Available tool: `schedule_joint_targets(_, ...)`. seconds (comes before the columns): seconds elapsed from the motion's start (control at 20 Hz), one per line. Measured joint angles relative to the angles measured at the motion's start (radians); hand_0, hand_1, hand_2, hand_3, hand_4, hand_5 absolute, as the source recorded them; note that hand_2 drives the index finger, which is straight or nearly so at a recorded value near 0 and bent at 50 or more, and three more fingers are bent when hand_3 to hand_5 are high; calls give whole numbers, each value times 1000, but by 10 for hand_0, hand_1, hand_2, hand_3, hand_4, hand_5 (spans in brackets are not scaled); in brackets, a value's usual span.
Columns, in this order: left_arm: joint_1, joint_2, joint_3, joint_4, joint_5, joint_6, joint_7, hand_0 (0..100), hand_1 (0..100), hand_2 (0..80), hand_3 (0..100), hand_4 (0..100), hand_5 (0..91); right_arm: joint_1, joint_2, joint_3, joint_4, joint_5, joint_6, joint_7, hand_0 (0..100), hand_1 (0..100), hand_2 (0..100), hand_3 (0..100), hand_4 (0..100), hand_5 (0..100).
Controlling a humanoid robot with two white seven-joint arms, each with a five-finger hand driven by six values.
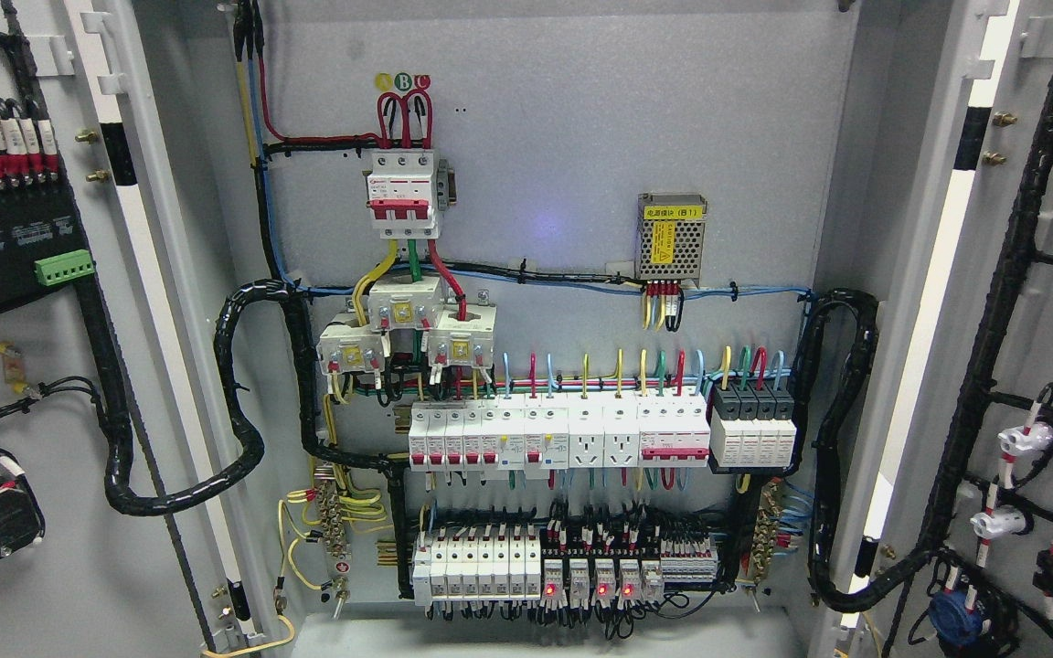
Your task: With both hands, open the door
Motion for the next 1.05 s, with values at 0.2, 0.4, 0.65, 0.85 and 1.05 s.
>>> schedule_joint_targets(0.2, -11, -13, 2, 67, -13, 46, -2, 0, 0, 0, 0, 0, 0, -2, 6, 9, 58, 64, 48, -19, 191, 0, 0, 0, 0, 0)
schedule_joint_targets(0.4, -16, -23, 5, 113, -20, 76, 4, 0, 0, 0, 0, 0, 0, -2, 12, 14, 101, 108, 118, -29, 191, 0, 0, 0, 0, 0)
schedule_joint_targets(0.65, -41, -34, 6, 152, -23, 126, 23, 0, 0, 0, 0, 0, 0, 0, 23, 20, 127, 163, 186, -78, 191, 0, 0, 0, 0, 0)
schedule_joint_targets(0.85, -52, -41, 7, 171, -24, 135, 78, 0, 0, 0, 0, 0, 0, 4, 35, 22, 127, 200, 204, -140, 191, 0, 0, 0, 0, 0)
schedule_joint_targets(1.05, -56, -49, 8, 183, -25, 136, 95, 0, 0, 0, 0, 0, 0, 13, 53, 24, 143, 227, 215, -194, 191, 0, 0, 0, 0, 0)
